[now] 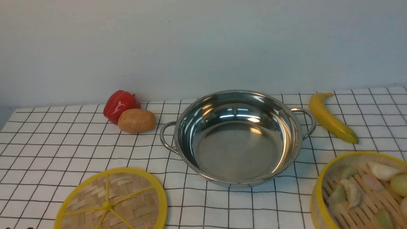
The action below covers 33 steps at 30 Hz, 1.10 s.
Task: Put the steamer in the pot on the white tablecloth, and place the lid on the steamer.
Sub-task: 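Reach for and grasp the rim of the bamboo steamer holding the buns with the right gripper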
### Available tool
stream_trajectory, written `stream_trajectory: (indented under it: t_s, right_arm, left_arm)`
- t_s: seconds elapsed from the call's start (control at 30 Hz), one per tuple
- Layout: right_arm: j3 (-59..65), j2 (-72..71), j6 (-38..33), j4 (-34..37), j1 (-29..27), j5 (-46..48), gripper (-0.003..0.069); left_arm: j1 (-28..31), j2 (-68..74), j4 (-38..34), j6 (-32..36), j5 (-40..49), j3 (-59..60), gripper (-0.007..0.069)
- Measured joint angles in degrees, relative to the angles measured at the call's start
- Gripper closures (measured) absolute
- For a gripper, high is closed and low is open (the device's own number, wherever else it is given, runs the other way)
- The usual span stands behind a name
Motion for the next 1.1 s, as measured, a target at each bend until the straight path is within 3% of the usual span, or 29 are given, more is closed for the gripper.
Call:
stream_trajectory:
  t_s: [1.1]
  right_arm:
    - [0.00, 0.00, 0.20, 0.48, 0.00, -0.77, 0.0419]
  left_arm:
    - [0.00, 0.00, 0.00, 0.00, 0.00, 0.00, 0.0381]
